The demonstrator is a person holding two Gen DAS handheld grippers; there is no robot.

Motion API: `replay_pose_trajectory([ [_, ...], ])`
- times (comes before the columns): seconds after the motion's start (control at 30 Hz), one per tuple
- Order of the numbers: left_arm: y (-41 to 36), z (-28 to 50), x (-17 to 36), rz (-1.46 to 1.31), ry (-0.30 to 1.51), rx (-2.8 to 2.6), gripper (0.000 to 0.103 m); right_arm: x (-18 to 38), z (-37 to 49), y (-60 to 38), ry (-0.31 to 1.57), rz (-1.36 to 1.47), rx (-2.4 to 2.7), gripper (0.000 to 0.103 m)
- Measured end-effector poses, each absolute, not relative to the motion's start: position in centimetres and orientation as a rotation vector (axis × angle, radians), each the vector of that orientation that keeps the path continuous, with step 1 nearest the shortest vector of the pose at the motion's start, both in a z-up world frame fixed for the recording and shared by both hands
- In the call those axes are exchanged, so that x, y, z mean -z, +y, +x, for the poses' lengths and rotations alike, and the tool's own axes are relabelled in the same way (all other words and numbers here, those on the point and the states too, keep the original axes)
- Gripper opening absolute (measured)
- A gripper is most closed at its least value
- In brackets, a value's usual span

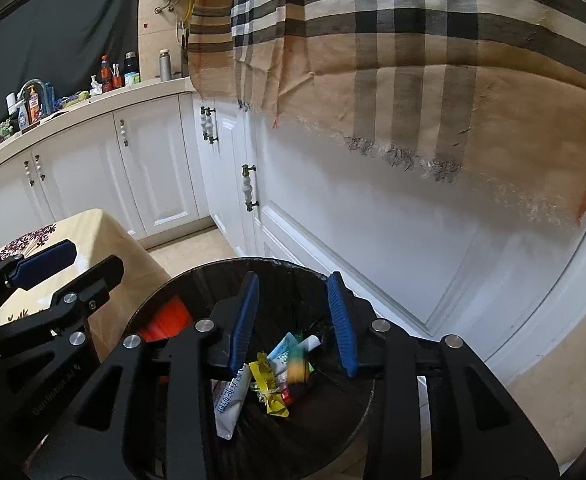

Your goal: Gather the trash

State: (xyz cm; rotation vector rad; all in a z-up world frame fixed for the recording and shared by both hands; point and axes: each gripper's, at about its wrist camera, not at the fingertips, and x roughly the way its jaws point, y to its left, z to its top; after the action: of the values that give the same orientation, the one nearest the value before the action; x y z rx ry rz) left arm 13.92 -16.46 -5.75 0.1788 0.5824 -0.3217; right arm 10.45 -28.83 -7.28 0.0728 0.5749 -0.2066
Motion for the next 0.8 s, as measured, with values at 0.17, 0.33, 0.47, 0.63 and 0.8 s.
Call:
replay_pose_trajectory([
  [0.17,-16.0,13.4,5.3,0.175,0.572,0.316,0.059,6.8,9.7,-28.7,0.57,0.065,0.214,0.04],
  [0.33,-15.0,12.5,4.7,0.162,0.565,0.3,0.065,6.0,8.8,-28.0,0.558,0.063,0.217,0.047],
  [0.47,-13.5,11.6,4.1,0.136,0.568,0.28,0.07,5.2,7.9,-27.0,0.546,0.05,0.217,0.058],
  [0.63,-10.9,9.7,3.1,0.099,0.558,0.245,0.073,4.4,6.3,-25.5,0.545,0.042,0.205,0.06],
  [0.8,-8.9,7.6,2.3,0.081,0.548,0.221,0.075,3.6,4.4,-24.1,0.535,0.029,0.192,0.063],
])
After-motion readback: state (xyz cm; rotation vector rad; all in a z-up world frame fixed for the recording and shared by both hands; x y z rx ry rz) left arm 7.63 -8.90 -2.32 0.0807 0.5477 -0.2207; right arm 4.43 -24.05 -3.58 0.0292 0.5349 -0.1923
